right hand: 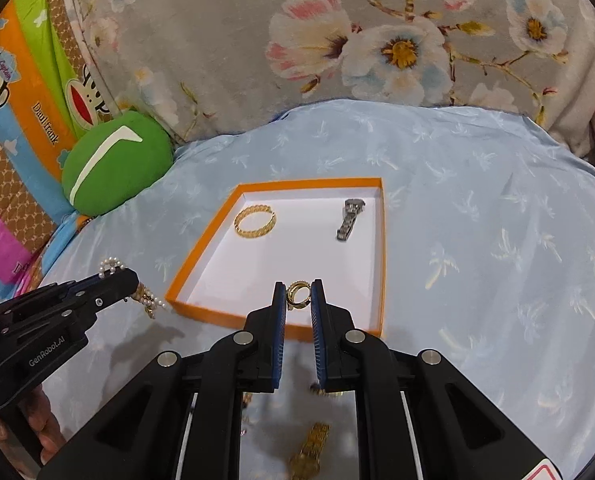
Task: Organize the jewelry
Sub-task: 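Carry the pendant and earring into the orange box and open both tools, then withdraw both tools back over the remaining jewelry near the gold watch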
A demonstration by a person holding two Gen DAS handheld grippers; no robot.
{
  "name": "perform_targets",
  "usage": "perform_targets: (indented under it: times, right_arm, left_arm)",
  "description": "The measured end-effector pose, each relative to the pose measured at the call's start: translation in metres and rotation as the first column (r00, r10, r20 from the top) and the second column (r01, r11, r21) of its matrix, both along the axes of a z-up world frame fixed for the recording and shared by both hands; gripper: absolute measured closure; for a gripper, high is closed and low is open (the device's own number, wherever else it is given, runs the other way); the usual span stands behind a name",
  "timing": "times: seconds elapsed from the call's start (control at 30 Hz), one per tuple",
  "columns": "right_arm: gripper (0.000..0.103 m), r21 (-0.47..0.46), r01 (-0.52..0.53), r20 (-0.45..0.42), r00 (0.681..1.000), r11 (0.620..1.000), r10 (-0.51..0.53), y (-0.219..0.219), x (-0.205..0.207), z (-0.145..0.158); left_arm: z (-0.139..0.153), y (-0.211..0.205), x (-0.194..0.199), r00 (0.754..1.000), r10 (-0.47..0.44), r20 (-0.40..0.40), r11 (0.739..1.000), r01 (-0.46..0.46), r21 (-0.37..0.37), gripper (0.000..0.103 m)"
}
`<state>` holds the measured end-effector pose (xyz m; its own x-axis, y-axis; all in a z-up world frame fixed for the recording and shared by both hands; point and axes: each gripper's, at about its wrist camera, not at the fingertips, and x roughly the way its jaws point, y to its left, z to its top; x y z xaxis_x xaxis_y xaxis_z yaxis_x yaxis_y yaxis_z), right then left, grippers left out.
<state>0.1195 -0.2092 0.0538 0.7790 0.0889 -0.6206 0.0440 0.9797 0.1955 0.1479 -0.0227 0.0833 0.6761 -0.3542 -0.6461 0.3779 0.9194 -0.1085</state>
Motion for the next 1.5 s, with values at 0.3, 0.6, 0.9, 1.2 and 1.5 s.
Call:
perform_targets:
  times: [0.3,0.6,0.9,1.2,1.5]
  right_arm:
    - [0.092,-0.014,0.025,-0.054,0.998,1.0,-0.026,-0.016,0.074,-0.018]
    - [0.091,0.004,0.026,-0.104,0.994,1.0,-0.025,-0.024,0.096,-0.042]
    - [0.088,-0.026,0.036,-0.134,0.99,0.999,-0.039,-0.026,0.102,-0.057]
    - [0.075,0.001,0.081,-0.035,0.996,0.997,-0.081,-0.04,0.071,-0.027]
    - [0.074,-0.02,0.11,-0.009,0.994,0.994,-0.11,-0.033,-0.018,-0.015]
  left_arm:
    - [-0.02,-0.027,0.088,0.999,0.036,-0.037,0.999,-0.036,-0.003,0.092]
    - [-0.057,-0.042,0.113,0.995,0.038,-0.09,0.999,-0.035,0.036,0.092]
    - [-0.069,-0.044,0.115,0.995,0.046,-0.092,0.998,-0.042,0.053,0.077]
    - [-0.041,-0.013,0.099,0.995,0.095,-0.039,0.995,-0.097,-0.034,0.05]
    - [-0.026,0.037,0.032,0.988,0.151,0.011,0.988,-0.151,-0.032,0.05]
